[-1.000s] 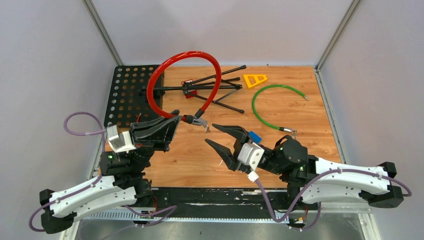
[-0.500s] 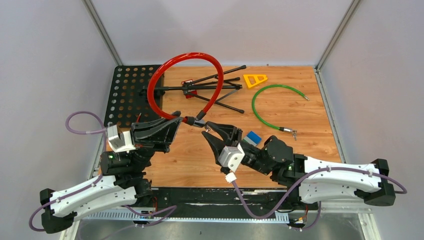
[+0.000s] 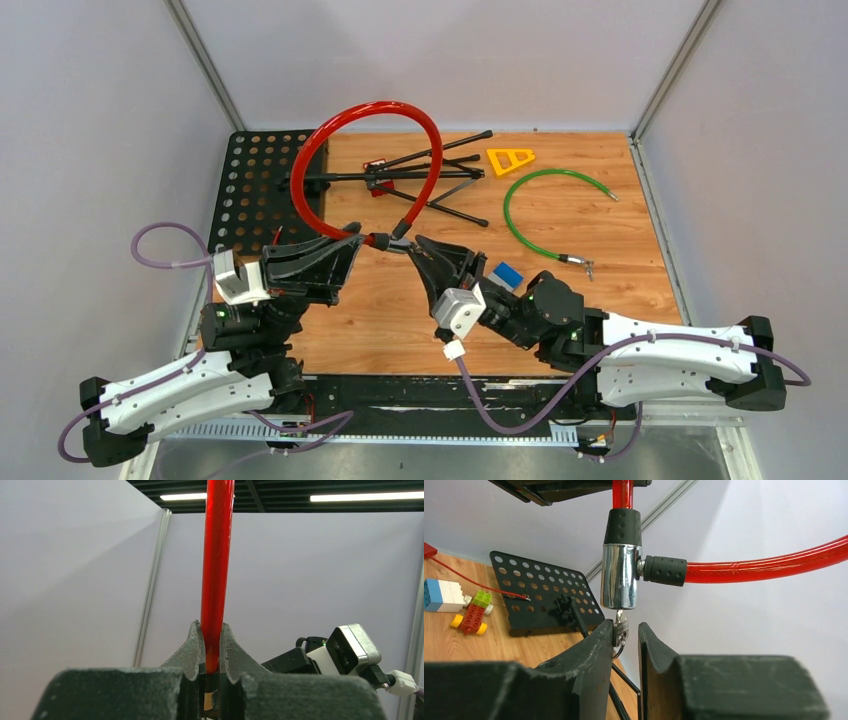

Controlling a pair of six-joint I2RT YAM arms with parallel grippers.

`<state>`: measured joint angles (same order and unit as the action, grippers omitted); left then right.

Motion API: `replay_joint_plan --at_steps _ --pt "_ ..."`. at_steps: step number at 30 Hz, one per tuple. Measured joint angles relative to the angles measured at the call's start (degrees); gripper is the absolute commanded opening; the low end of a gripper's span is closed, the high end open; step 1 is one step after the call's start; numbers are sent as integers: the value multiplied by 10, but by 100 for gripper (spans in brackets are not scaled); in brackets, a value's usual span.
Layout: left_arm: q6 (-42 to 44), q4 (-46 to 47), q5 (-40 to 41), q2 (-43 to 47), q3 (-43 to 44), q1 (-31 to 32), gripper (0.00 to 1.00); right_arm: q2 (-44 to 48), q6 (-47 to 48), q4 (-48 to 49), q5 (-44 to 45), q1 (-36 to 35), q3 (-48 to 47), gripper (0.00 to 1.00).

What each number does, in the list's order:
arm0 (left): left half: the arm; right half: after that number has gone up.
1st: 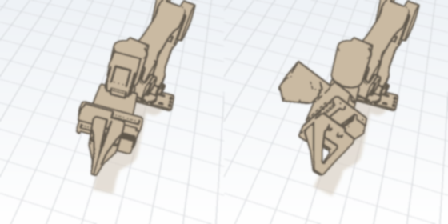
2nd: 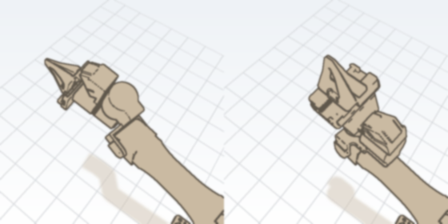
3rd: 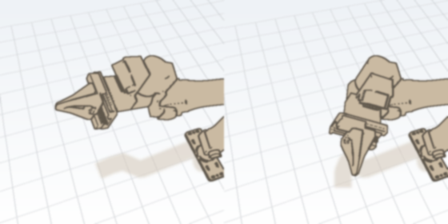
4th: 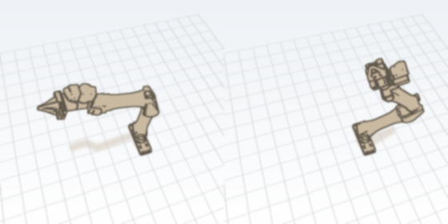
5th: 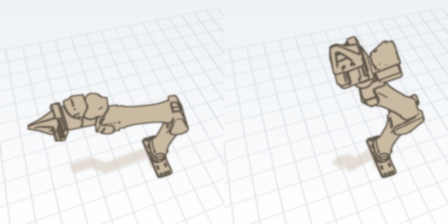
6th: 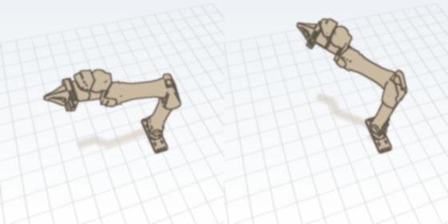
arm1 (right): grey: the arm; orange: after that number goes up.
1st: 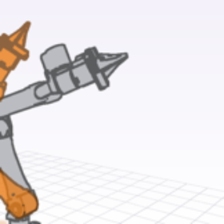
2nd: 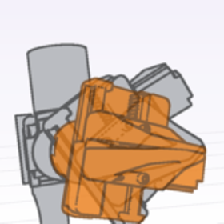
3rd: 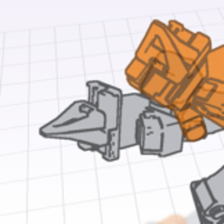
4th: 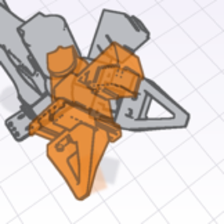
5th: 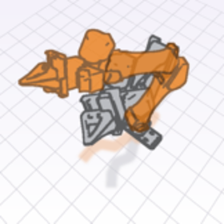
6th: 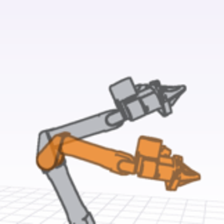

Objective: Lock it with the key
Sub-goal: Lock the lock.

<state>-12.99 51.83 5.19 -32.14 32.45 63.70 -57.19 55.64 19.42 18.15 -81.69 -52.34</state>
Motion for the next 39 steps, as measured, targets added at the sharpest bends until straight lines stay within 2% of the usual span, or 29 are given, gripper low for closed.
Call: replay_joint_plan --at_steps 5,12,23,30,39 --pt "0 3 0 0 0 0 0 3 -3 0 -7 0 0 17" --pt "0 2 -5 0 0 0 0 9 -14 -13 -25 0 0 15" --pt "8 -42 -71 -5 23 0 0 21 -43 -43 -42 0 -1 0" --pt "16 -45 -113 -5 29 0 0 34 -74 -71 -68 0 -7 0" --pt "28 -78 -185 -5 57 0 0 59 -130 -129 -143 1 -26 0"
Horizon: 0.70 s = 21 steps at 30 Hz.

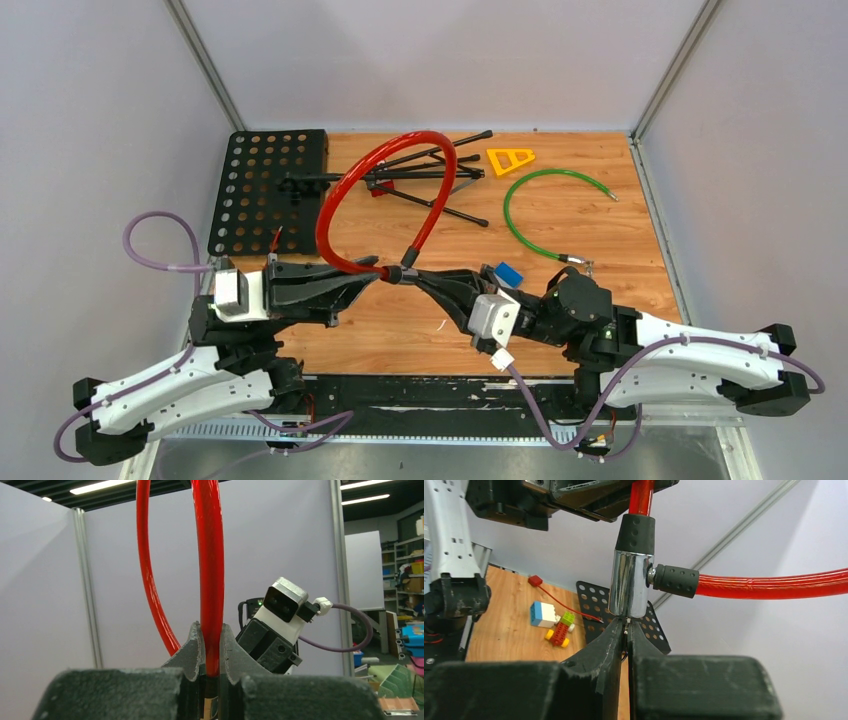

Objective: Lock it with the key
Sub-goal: Lock the lock.

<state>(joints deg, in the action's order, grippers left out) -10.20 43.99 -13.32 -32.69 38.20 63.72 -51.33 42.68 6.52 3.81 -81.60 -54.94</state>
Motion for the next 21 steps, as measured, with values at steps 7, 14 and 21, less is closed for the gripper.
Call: replay_joint_plan --at_steps 7,14,21 --pt "9 -34 -47 0 22 0 0 6 -18 -12 -36 0 -2 0" --pt "19 -62 -62 0 29 0 0 1 -19 -30 -32 0 -3 0" --pt "22 -72 -61 -2 29 -1 0 -6 -16 -23 -8 0 2 0"
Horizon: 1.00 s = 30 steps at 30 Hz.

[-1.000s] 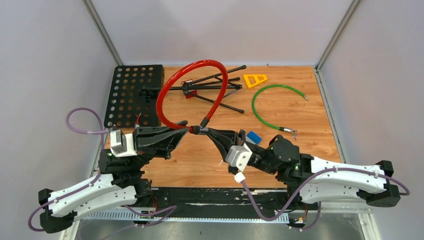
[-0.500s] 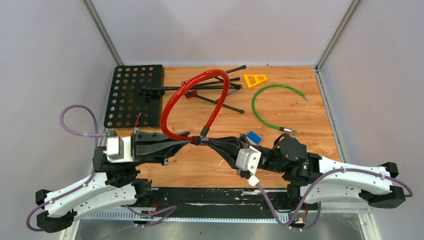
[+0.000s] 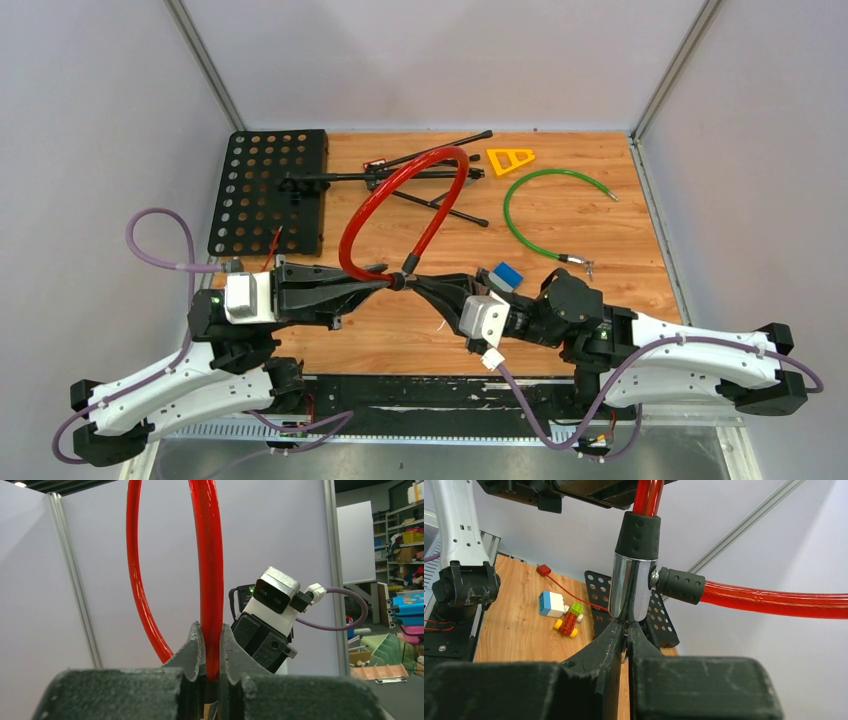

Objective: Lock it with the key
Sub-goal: Lock the lock.

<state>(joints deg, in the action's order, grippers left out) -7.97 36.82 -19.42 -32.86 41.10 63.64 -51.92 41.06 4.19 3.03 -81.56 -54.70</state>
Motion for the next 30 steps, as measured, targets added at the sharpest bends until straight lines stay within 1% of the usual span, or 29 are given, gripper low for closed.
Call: replay_joint_plan --at_steps 1,2,4,6,7,10,11,13,15,18,25,28,30 --pt "0 -2 0 0 0 0 0 0 0 0 1 0 1 1" --pt "0 -3 0 0 0 0 0 0 0 1 2 0 2 6" --pt "2 -5 1 0 0 0 0 1 0 5 4 0 4 18" --pt "4 -3 3 0 0 0 0 2 0 4 4 0 4 27" --pt "4 7 5 0 0 0 0 3 -1 -6 4 0 10 37" --pt "6 8 5 -1 0 0 0 5 -7 -11 -1 0 11 43" --pt "7 8 5 0 0 0 0 6 -9 -15 -6 0 12 46" --pt "8 13 5 0 0 0 0 10 -14 -16 -15 -1 12 59" --pt "9 17 6 2 0 0 0 16 -22 -17 -22 -3 12 68" --pt "10 21 14 7 0 0 0 31 -36 -16 -31 -5 15 72" --pt "15 26 38 15 0 0 0 79 -84 40 -35 -5 50 74" --pt "15 26 41 14 -1 0 0 89 -103 80 -35 -5 60 73" --pt "15 26 41 13 -1 0 0 90 -115 107 -31 -5 60 70"
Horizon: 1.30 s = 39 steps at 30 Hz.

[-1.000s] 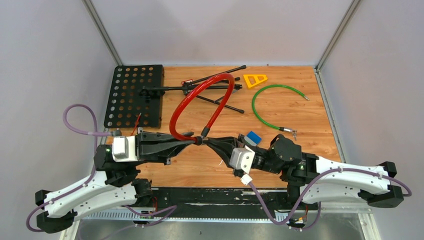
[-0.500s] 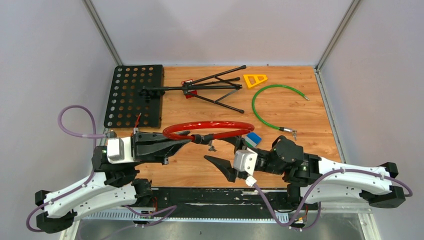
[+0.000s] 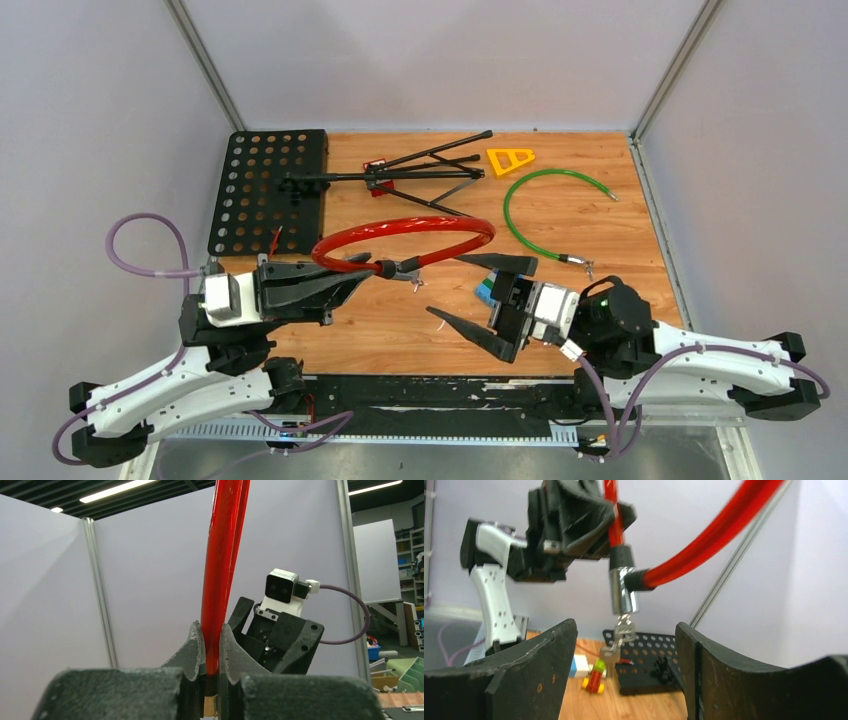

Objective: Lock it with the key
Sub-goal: Lock the lock.

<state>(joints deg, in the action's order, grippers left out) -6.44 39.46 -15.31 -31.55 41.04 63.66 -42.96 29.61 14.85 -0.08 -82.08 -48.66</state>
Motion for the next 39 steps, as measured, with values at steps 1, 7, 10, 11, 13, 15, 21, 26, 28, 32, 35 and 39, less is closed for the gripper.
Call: replay_joint_plan --at_steps 1,7,10,11,13,15,21,26,28,32,35,39 --pt "0 0 0 -1 0 0 0 -1 -9 21 7 0 0 68" --pt "0 1 0 -2 0 0 0 -22 -110 137 73 0 -1 67" --pt "0 2 0 -2 0 0 0 -40 -157 180 80 0 -2 66" --pt "-1 2 0 -2 0 0 0 -45 -167 187 80 0 -3 65" --pt "-1 2 0 -2 0 0 0 -57 -186 199 80 0 -8 62" --pt "-1 2 0 -3 0 0 0 -69 -202 207 80 0 -17 57" --pt "-1 2 0 -4 0 0 0 -81 -224 221 78 0 -31 8" --pt "-3 5 0 -3 -1 0 0 -82 -232 226 80 0 -32 0" --pt "-3 5 0 -3 -1 0 0 -81 -231 226 80 0 -32 0" --pt "-3 3 0 0 -4 0 0 -73 -229 223 82 0 -32 0" --pt "-3 1 0 0 -4 0 0 -63 -223 220 86 0 -32 0" --pt "-3 -1 0 0 -4 0 0 -48 -213 210 91 0 -35 0"
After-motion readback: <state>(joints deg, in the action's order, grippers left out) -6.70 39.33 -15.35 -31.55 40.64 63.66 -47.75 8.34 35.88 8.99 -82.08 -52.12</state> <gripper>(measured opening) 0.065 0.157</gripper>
